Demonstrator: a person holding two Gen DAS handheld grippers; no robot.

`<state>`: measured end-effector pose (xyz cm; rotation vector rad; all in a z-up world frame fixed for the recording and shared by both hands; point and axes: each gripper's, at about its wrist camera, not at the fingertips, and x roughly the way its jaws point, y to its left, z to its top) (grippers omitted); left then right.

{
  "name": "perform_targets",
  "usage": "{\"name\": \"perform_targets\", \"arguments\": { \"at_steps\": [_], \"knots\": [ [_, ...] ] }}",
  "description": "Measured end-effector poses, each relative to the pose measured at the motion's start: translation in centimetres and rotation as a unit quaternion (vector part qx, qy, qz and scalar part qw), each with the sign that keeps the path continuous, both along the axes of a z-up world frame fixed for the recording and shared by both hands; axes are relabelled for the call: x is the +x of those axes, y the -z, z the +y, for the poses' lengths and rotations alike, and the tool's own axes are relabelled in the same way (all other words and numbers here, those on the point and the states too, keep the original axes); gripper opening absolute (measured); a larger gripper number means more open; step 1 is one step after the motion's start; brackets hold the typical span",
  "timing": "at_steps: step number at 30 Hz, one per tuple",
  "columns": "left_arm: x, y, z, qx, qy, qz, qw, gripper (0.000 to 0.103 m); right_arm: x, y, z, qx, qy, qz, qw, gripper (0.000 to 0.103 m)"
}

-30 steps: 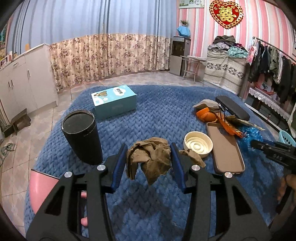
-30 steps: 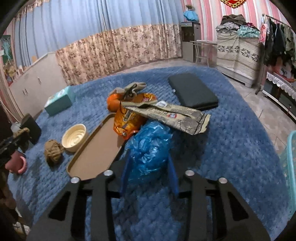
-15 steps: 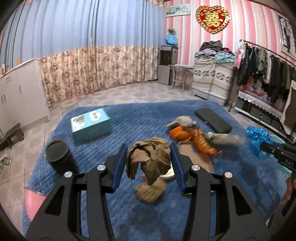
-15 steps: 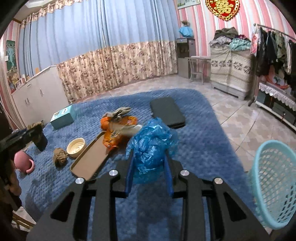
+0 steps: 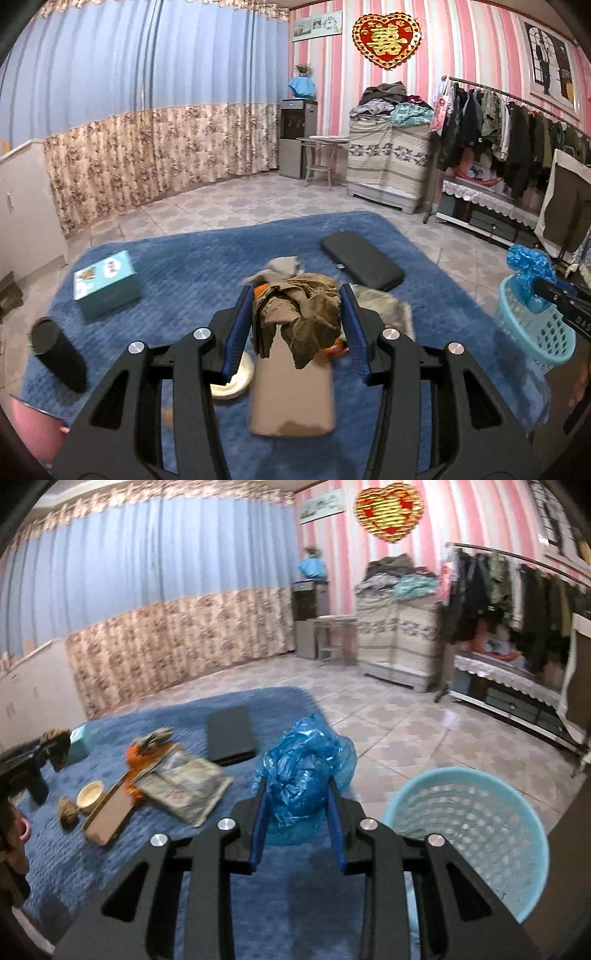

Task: Collect trash
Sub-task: 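Carry cloth and bag to the basket and open the left tool over it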

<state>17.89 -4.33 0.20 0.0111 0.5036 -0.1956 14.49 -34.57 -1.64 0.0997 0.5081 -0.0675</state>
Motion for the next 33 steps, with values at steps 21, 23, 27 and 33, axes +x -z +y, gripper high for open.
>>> {"name": "perform_targets", "arguments": {
  "at_steps": [21,23,27,33],
  "knots": [
    [1.9,-0.2,-18.9,-0.013,0.141,-0.021,0.9898,0.046,-3.7,0.0,-13.7,-0.015,0.182,0.002,0.983,0.029],
    [1.8,-0.1,-20.3,-0.014,0.154,-0.016,0.9879,0.046,-3.8,0.4,-14.3,-0.013,0.191,0.007,0.982,0.029],
    [1.2,0.5,-23.6,-0.006,0.183,-0.014,0.9830,0.046,-4.2,0.9,-15.5,-0.007,0.204,0.010,0.979,0.029],
    [0.9,1.2,-26.7,-0.005,0.212,-0.002,0.9773,0.046,-4.7,1.5,-17.5,0.011,0.220,0.007,0.975,0.029]
  ]
}}
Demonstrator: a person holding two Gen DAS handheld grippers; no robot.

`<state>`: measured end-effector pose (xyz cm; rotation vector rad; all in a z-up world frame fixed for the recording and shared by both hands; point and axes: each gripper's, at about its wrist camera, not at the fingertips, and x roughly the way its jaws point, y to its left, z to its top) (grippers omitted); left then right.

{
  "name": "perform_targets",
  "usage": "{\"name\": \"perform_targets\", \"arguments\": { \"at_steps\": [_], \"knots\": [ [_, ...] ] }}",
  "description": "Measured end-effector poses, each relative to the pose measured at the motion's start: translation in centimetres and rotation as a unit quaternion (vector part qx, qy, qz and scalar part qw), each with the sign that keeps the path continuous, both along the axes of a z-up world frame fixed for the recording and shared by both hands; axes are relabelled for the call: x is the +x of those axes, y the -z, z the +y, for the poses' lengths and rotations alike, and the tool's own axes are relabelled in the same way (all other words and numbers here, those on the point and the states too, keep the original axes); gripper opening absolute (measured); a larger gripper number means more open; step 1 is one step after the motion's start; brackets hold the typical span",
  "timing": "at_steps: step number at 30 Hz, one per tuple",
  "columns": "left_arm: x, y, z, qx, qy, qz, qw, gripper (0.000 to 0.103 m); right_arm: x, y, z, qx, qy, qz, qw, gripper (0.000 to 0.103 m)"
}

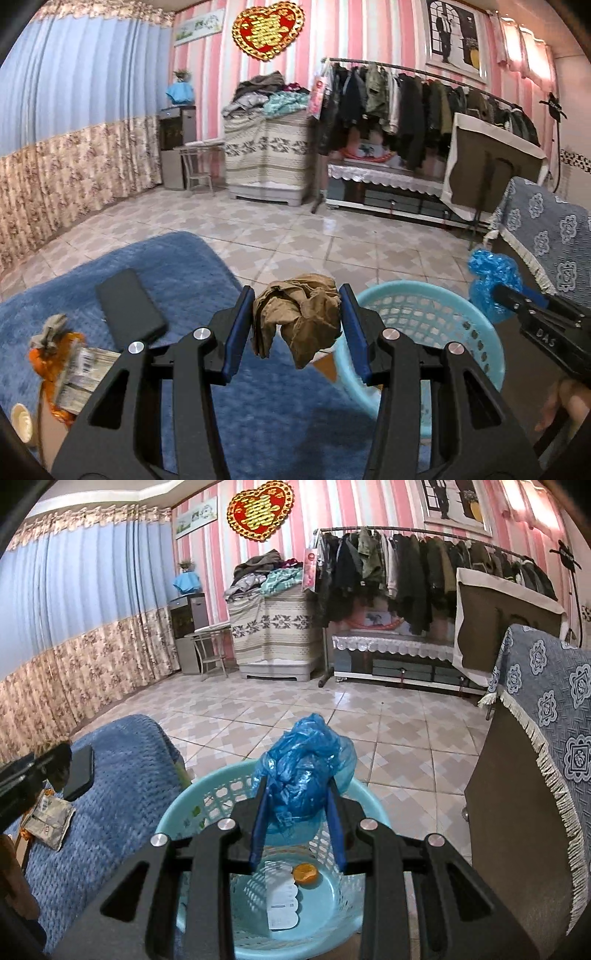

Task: Collect trash
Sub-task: 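Carry cloth and bag to the basket and open the left tool over it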

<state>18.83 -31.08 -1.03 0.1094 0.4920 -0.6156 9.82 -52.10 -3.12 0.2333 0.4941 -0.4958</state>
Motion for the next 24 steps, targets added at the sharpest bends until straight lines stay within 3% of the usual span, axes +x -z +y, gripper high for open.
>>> {"name": "perform_targets", "arguments": {
  "at_steps": [19,22,24],
  "knots": [
    [-0.2,4.8,-10.7,0.052,0.088,0.028,0.9944,0.046,-0.8,1.9,-3.0,0.047,0.050,0.009,0.998,0.029],
    [-0.3,4.9,-11.8,0.054,0.093,0.027,0.9938,0.050,-0.8,2.2,-3.0,0.047,0.053,0.013,0.997,0.029],
    [-0.1,4.6,-11.8,0.052,0.091,0.025,0.9942,0.064,-0.7,2.3,-3.2,0.050,0.054,0.015,0.997,0.029]
  ]
}}
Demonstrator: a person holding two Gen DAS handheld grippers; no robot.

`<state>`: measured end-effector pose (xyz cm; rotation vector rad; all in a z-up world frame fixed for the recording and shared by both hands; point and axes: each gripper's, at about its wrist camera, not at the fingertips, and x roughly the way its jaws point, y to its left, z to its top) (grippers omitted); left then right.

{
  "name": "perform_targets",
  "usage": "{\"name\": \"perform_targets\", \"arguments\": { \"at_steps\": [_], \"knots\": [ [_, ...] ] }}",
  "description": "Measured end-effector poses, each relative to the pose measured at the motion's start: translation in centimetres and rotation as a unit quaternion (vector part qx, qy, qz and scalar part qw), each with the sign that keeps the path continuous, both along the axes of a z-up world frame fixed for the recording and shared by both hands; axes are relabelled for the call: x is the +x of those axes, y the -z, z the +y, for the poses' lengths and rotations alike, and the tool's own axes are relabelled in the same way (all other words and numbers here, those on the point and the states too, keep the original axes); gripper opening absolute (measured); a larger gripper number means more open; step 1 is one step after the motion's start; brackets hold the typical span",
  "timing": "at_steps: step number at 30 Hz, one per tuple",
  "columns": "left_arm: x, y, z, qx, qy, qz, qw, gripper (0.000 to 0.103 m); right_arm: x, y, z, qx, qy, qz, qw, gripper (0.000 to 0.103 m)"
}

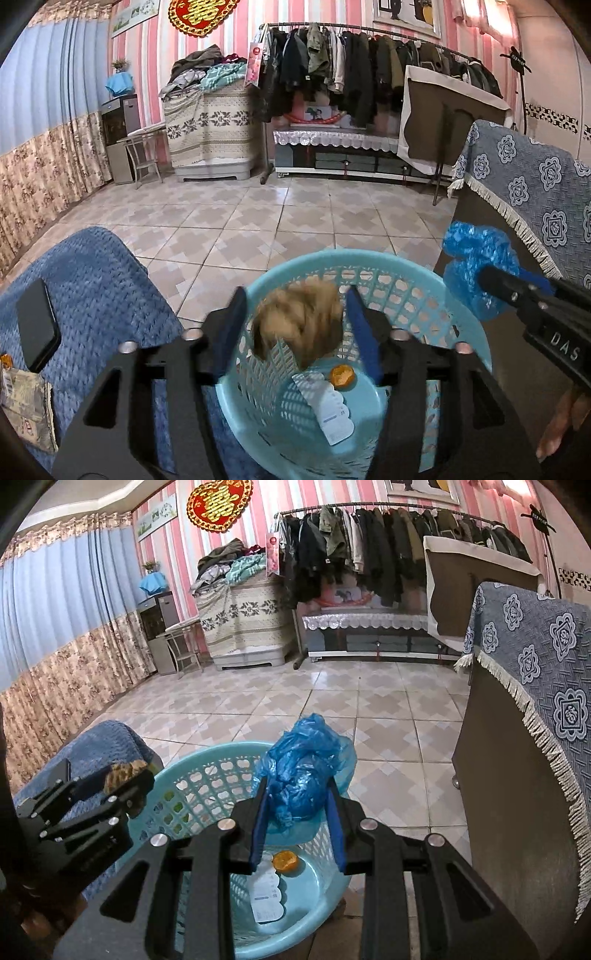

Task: Collect trash
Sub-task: 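Carry cloth and bag to the basket and open the left tool over it, then open the right tool to drop the blue bag into the basket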

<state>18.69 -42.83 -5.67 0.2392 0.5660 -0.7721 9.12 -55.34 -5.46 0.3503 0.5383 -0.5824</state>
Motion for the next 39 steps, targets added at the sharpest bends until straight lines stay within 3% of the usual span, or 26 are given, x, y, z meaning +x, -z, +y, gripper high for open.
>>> {"name": "perform_targets", "arguments": {
  "at_steps": [9,14,23,26,28,32,34,37,39],
  "knots": [
    [2.4,-2.2,4.0,-0.016,-0.077,-0.014,0.9968,0.092,1.9,0.2,1.2,-0.008,-0.016,0.017,1.000,0.029],
    [3.0,-3.5,7.2,-0.009,-0.114,-0.050,0.9922,0.096,3.5,0.3,2.7,-0.021,-0.034,0.028,0.999,0.029],
    [3.0,-4.4,12.0,-0.013,-0.148,-0.059,0.9871,0.097,6.8,0.9,6.1,-0.050,-0.059,0.059,0.995,0.030],
    [3.0,-4.6,12.9,-0.015,-0.150,-0.057,0.9869,0.097,6.7,0.6,6.2,-0.055,-0.056,0.060,0.995,0.045],
    [3.0,-4.6,13.4,-0.016,-0.152,-0.056,0.9866,0.097,6.5,0.2,6.1,-0.058,-0.052,0.053,0.996,0.061],
    [3.0,-4.6,14.5,-0.021,-0.160,-0.054,0.9854,0.097,6.3,0.0,5.9,-0.059,-0.049,0.048,0.996,0.065],
    [3.1,-4.7,14.5,-0.022,-0.164,-0.052,0.9848,0.097,6.2,0.1,5.7,-0.061,-0.048,0.049,0.996,0.076],
    [3.2,-4.8,15.1,-0.029,-0.171,-0.048,0.9837,0.097,5.8,-0.2,5.6,-0.063,-0.040,0.045,0.996,0.080],
    [3.1,-5.0,15.7,-0.032,-0.175,-0.050,0.9828,0.097,5.8,-0.2,5.7,-0.060,-0.038,0.044,0.996,0.089]
  ]
}}
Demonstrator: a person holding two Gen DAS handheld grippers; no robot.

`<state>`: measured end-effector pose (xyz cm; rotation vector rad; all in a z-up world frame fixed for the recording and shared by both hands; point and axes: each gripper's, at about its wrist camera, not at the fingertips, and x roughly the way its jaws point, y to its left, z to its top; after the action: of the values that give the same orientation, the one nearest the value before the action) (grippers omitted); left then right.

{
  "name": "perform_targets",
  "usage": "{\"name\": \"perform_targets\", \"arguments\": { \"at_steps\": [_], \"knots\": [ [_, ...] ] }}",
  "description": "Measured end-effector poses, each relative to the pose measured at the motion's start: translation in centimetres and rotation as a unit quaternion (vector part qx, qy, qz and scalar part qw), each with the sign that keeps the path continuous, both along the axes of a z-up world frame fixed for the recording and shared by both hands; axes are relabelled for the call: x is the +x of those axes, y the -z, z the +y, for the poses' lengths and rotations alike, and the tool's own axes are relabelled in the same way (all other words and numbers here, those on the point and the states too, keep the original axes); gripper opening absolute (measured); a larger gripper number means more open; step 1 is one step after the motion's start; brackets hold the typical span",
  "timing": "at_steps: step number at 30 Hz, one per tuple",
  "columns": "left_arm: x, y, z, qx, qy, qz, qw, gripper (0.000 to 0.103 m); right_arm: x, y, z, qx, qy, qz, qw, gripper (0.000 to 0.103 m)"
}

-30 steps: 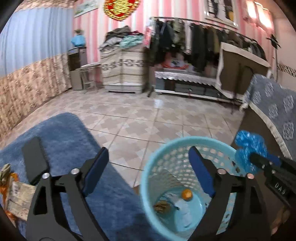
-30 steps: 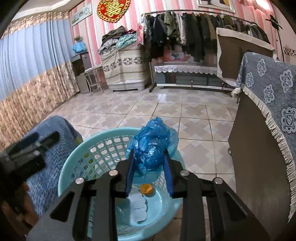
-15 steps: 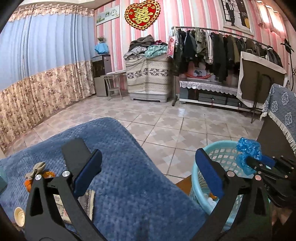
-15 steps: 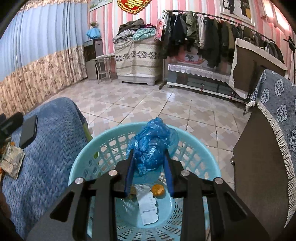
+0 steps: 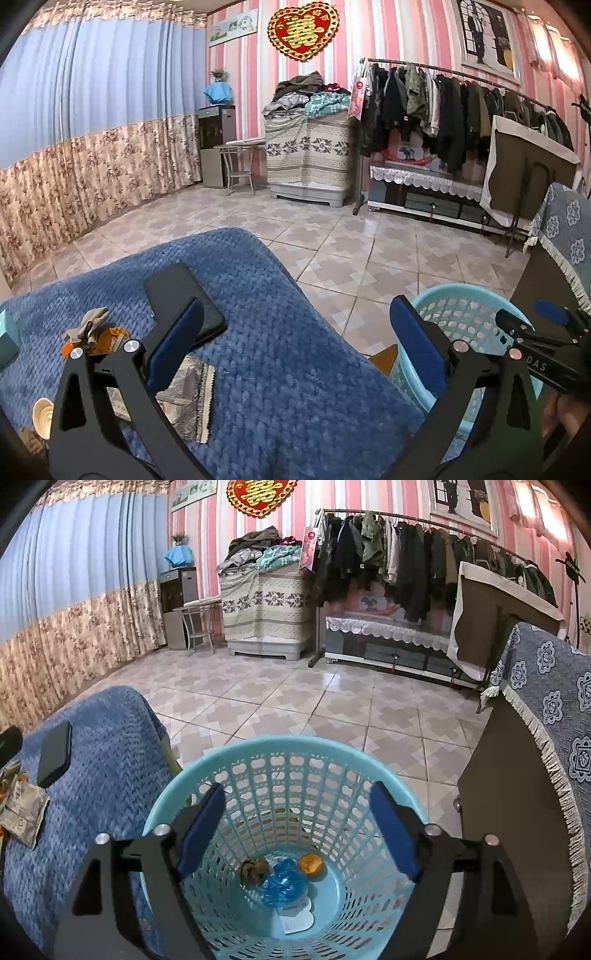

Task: Collect trash
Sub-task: 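Open the right tool to drop the blue bag into the basket, then move both tools back over the rug toward the remaining trash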

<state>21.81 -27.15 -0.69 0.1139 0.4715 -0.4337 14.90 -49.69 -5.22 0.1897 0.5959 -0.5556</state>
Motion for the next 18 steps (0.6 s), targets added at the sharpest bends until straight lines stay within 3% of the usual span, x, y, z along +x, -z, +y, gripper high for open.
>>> {"name": "perform_targets", "arguments": {
  "at_steps": [8,18],
  "knots": [
    [-1.2,-0.9,2.8,-0.005,-0.022,-0.015,0.9996,0.097,0.1,-0.9,1.9,-0.009,-0.016,-0.007,1.000,0.089],
    [-2.8,-2.7,10.6,-0.009,-0.075,-0.029,0.9967,0.097,1.0,-2.5,7.8,-0.022,-0.076,-0.021,0.997,0.089]
  ]
}}
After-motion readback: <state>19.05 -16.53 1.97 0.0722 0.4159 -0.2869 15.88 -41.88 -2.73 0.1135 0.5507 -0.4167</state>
